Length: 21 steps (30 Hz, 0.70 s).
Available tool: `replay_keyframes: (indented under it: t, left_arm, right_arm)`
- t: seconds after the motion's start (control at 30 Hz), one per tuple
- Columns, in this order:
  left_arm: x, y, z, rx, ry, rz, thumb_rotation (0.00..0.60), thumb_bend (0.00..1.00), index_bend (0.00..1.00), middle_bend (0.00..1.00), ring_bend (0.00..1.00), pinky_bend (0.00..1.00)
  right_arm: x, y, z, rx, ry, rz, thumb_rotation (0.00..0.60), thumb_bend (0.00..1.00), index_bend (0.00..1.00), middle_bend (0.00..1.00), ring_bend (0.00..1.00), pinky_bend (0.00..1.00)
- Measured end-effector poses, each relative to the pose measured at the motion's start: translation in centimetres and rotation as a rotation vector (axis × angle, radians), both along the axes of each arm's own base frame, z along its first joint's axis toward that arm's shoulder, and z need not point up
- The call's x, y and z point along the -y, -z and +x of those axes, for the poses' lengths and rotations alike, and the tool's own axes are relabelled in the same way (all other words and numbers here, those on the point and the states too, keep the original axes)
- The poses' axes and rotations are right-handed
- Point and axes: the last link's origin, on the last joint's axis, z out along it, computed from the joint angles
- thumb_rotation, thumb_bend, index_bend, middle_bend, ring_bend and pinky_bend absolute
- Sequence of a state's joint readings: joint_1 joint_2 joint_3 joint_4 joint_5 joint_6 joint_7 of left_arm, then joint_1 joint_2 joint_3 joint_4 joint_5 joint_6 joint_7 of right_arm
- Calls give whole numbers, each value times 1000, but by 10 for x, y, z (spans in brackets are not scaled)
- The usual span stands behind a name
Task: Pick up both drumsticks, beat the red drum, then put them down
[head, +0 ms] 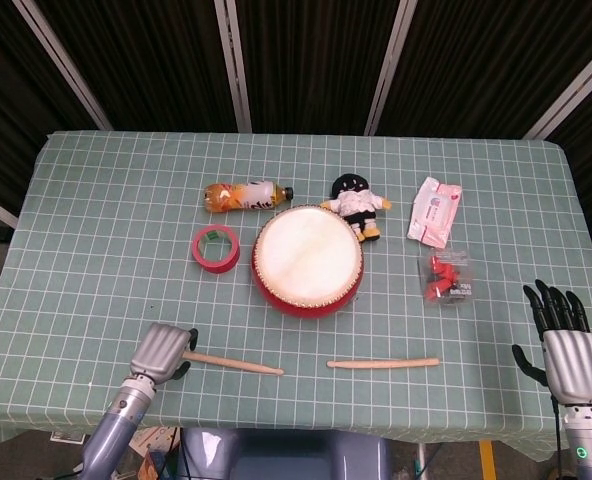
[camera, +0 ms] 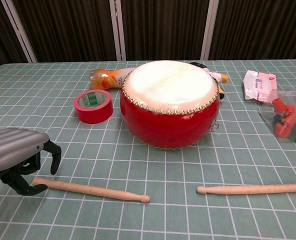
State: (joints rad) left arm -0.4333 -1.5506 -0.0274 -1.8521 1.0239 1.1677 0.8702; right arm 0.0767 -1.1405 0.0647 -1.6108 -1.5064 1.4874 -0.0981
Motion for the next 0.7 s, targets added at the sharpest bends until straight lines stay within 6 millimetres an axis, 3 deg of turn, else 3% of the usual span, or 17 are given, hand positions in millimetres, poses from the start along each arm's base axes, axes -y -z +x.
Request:
replay_keyframes:
  t: [0.53,0.6,0.7]
  left_arm:
    - [-3,26,-5,-20,-27,-27,600,309,493,1000,1000,1000]
    - [-3,28,-4,-19,-26,-28,600,356,531,1000,1000,1000]
    - [-3,30,-2,-1,-26,-23,600,481,671,1000,1000,1000]
  right_arm:
    - [0,0,0,3,1,0,600,353,0,0,0,0]
    - [0,0,0,4,2,-1,600,353,0,0,0,0]
    - [-1,-1,-1,6,5,-1,600,353,0,0,0,0]
